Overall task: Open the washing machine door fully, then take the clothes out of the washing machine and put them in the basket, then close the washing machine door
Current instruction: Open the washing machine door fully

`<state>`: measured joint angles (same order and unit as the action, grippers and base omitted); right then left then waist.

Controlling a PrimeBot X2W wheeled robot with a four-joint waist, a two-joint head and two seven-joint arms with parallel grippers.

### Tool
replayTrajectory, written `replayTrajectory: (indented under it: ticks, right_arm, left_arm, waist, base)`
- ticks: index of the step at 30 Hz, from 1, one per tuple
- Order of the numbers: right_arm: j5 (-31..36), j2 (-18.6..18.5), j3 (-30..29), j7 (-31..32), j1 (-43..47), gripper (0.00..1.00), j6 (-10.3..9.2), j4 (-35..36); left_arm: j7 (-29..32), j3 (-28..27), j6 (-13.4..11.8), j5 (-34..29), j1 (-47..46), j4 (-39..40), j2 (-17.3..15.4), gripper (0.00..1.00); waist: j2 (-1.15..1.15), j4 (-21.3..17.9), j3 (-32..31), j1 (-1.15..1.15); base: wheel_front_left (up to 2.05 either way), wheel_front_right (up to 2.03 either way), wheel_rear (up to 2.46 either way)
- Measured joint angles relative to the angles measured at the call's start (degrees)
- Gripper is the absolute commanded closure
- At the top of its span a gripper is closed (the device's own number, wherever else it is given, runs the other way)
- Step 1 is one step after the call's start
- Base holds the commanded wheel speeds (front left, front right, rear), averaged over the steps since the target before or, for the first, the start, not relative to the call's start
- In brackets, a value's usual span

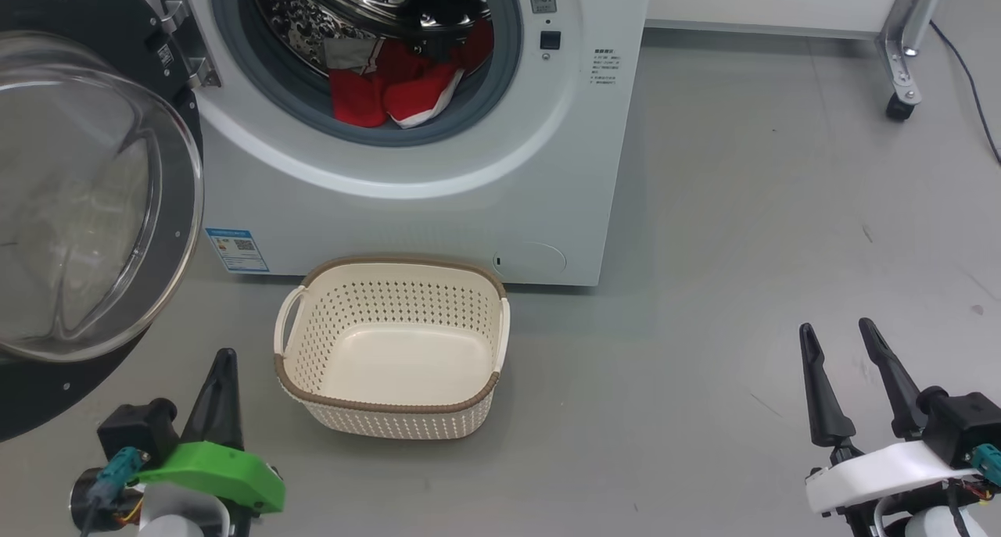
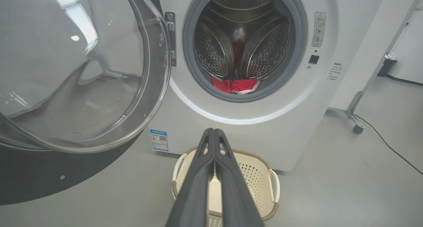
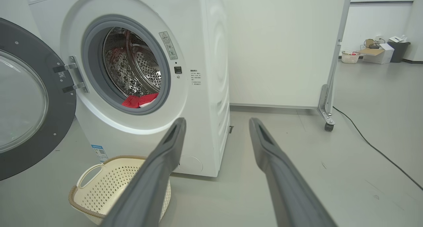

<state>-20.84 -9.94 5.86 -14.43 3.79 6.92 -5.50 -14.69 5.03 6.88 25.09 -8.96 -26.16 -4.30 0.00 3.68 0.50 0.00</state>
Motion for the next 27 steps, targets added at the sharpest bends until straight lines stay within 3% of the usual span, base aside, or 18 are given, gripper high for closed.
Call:
replayTrajectory:
  ticks: [7,14,15,16,27]
  right_arm:
    - [2.2,-0.7,-1.9,0.0,1.7,0.0,-2.11,0.1]
    - [2.2,0.5,-2.5,0.0,1.9,0.0,-2.52,0.7]
    - [2.2,0.7,-2.6,0.0,1.9,0.0,-2.52,0.8]
    - [2.2,0.7,-2.6,0.0,1.9,0.0,-2.52,0.9]
    - [1.8,1.2,-3.7,0.0,1.9,0.0,-2.54,1.3]
  left_arm:
    - [0.0,1.6,0.0,-1.5,1.5,2.4,0.3,1.0]
    - [0.0,2.4,0.0,-1.8,2.9,4.5,0.6,1.0]
    - [0.0,2.5,0.0,-1.9,3.1,4.5,0.7,0.62]
    - [0.0,2.4,0.0,-1.9,3.2,4.7,0.9,0.0]
    - [0.0,2.8,0.0,-1.9,3.8,6.1,1.3,0.0]
  waist:
    - [0.0,-1.5,-0.4,0.0]
    - [0.0,-2.4,0.5,0.0]
    - [0.0,-2.5,0.6,0.0]
    - [0.0,-2.5,0.7,0.0]
    - [0.0,-2.9,1.2,0.0]
  base:
    - [0.0,0.0,0.0]
    - [0.0,0.0,0.0]
    - [0.0,0.0,0.0]
    - [0.0,0.0,0.0]
    - [0.0,0.0,0.0]
